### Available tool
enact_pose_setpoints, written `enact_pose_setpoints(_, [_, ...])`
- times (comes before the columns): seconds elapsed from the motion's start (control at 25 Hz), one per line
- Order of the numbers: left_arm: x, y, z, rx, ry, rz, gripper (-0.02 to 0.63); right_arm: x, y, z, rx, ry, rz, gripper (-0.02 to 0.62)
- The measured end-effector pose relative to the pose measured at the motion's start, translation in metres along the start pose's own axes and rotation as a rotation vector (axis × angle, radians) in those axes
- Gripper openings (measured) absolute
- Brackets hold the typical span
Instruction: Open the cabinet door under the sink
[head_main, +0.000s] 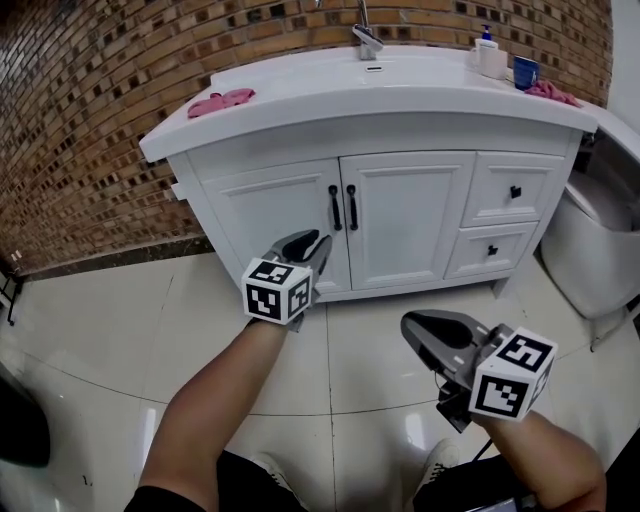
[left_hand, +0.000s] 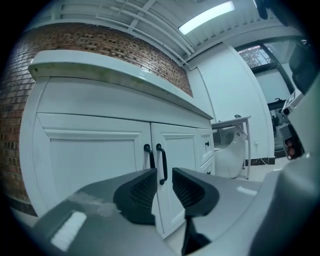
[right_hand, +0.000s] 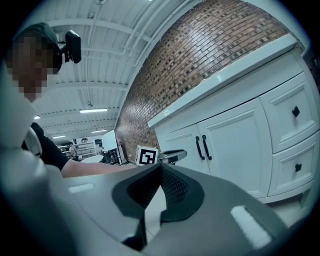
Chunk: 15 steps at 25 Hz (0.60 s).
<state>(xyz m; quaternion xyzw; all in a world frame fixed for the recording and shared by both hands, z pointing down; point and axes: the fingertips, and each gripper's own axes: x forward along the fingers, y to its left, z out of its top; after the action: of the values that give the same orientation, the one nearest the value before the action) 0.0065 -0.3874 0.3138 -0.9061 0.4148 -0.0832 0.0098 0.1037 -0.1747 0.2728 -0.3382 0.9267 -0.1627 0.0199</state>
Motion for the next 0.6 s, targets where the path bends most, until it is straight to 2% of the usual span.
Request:
enact_pose_setpoints(0.24, [0.025,0.014,0.005,0.019,0.015,0.013,0.137,0.005,-0.012,-0.005,0.002,0.018,-0.017,0.005])
enact_pose_setpoints(0.36, [0.037,0.017,0.007,-0.002,0.008,0.020,0.158,0.005,-0.016,-0.009,0.008,0.025,-0.026,0.005])
enact_pose_setpoints(0.6, [0.068,0.023,0.009,-0.039,0.007,0.039,0.158,0.003,-0.021,-0.013,-0.006,0.043,-0.031,0.005])
